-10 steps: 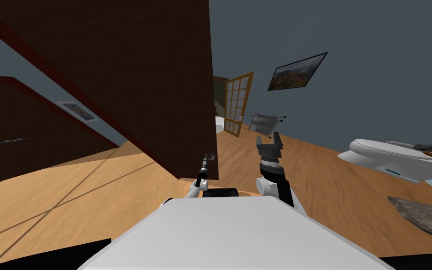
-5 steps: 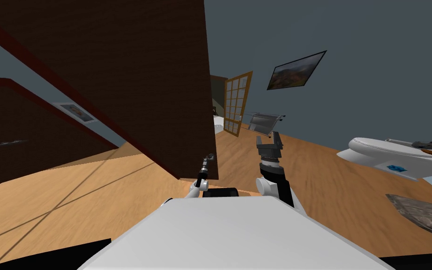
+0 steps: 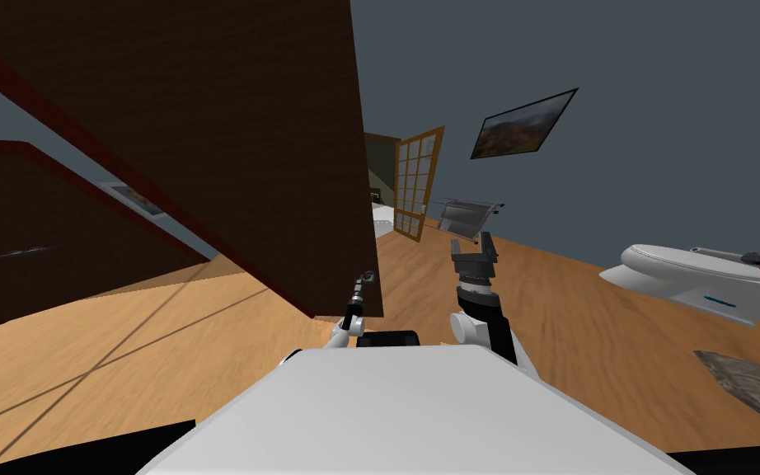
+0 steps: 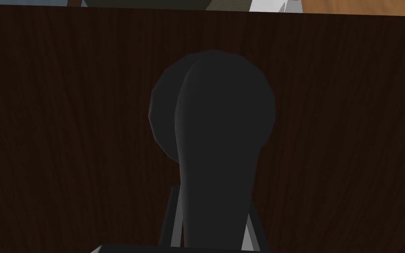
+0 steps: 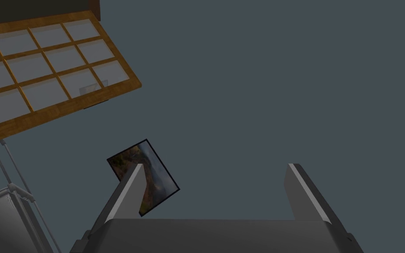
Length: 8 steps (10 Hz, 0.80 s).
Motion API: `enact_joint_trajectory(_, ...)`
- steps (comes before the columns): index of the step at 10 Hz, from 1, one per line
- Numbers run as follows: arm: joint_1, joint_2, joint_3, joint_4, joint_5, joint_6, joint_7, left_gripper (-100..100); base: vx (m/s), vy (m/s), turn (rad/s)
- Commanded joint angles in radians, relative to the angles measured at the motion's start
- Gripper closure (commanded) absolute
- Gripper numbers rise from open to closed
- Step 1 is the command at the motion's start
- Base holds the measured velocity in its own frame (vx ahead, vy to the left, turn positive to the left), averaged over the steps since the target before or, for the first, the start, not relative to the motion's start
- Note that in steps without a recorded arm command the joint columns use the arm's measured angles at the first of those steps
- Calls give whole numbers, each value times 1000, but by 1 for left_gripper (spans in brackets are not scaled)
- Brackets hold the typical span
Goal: Push the door open
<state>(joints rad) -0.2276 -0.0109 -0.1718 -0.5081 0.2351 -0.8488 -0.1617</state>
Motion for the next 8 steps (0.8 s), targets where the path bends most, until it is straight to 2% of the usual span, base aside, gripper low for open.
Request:
enact_joint_trajectory(1, -6, 28, 21, -7, 13, 0, -4, 100, 117, -62, 29)
enact_joint_trajectory(3, -6, 28, 21, -7, 13, 0, -4, 100, 97, -54, 27)
enact_joint_trajectory(4, -8, 38, 39, -7, 25, 0, -11, 100, 107, -68, 47)
enact_joint_trajectory(6, -8, 38, 39, 15, 25, 0, -11, 100, 94, -69, 37)
enact_joint_trajectory(7, -8, 38, 39, -7, 25, 0, -11, 100, 12, -14, 8)
enact_joint_trajectory(8, -9, 39, 58, -8, 38, 1, -17, 100, 82, -86, 60)
